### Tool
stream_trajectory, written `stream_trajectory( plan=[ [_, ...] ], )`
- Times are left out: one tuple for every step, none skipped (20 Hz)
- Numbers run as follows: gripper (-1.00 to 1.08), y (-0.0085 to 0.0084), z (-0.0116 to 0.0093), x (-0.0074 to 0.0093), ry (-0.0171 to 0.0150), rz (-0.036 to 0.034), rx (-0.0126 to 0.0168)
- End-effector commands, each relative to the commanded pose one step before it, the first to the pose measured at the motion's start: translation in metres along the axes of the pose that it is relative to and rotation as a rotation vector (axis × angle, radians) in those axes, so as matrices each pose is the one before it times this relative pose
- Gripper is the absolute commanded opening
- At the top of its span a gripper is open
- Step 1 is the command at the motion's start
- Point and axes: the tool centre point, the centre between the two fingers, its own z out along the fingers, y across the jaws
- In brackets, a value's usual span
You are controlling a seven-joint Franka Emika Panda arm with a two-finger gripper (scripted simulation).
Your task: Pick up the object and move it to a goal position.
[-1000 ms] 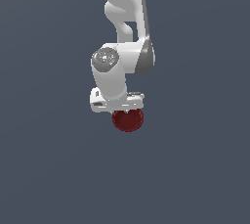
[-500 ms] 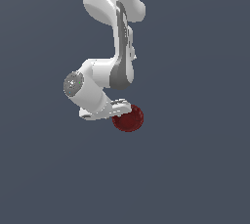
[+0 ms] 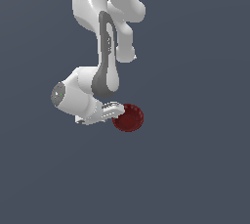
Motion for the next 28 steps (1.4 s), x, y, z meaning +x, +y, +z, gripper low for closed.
stream_trajectory(
  plan=[
    [0.28,0.00181,0.0012,0.00047,0.00152,-0.00646,0.02077],
    [0.28,0.00052,0.00023,0.00002,0.00034,-0.00095,0.00402],
    [0.28,0.00032,0.00014,0.00001,0.00022,-0.0006,0.0025],
    [0.28,0.00009,0.00005,0.00001,0.00006,-0.00016,0.00067],
    [0.28,0.00018,-0.00023,-0.00036,-0.00051,0.00262,-0.00488],
    [0.28,0.0,0.00042,0.0,0.0,0.0,0.0],
    [0.28,0.00001,0.00126,0.00001,0.0,0.0,0.0],
    [0.28,-0.00004,0.0021,0.00002,0.00006,-0.00032,0.00061],
    [0.28,-0.00004,0.00294,0.00001,0.00005,-0.00031,0.00061],
    [0.28,-0.00004,0.00377,-0.00002,0.00004,-0.00031,0.00062],
    [0.28,-0.00004,0.00461,-0.00006,0.00003,-0.0003,0.00062],
    [0.28,-0.00005,0.0046,-0.0001,0.00002,-0.0003,0.00062],
    [0.28,-0.00005,0.00377,-0.00011,0.00001,-0.00029,0.00063],
    [0.28,-0.00001,0.0029,-0.00011,0.0,0.0,0.0],
    [0.28,-0.00005,0.00211,-0.00008,-0.00001,-0.00028,0.00063],
    [0.28,-0.00001,0.00124,-0.00006,0.0,0.0,0.0],
    [0.28,0.0,0.00041,-0.00002,0.0,0.0,0.0],
    [-1.0,0.0,0.0,0.0,0.0,0.0,0.0],
    [-1.0,0.0,0.0,0.0,0.0,0.0,0.0],
    [-1.0,0.0,0.0,0.0,0.0,0.0,0.0],
    [-1.0,0.0,0.0,0.0,0.0,0.0,0.0],
    [-1.0,0.0,0.0,0.0,0.0,0.0,0.0],
    [-1.0,0.0,0.0,0.0,0.0,0.0,0.0],
    [-1.0,0.0,0.0,0.0,0.0,0.0,0.0],
    [-1.0,0.0,0.0,0.0,0.0,0.0,0.0],
    [-1.0,0.0,0.0,0.0,0.0,0.0,0.0],
    [-1.0,0.0,0.0,0.0,0.0,0.0,0.0],
    [-1.0,0.00006,-0.00016,-0.0002,0.0,0.0,0.0]
  ],
)
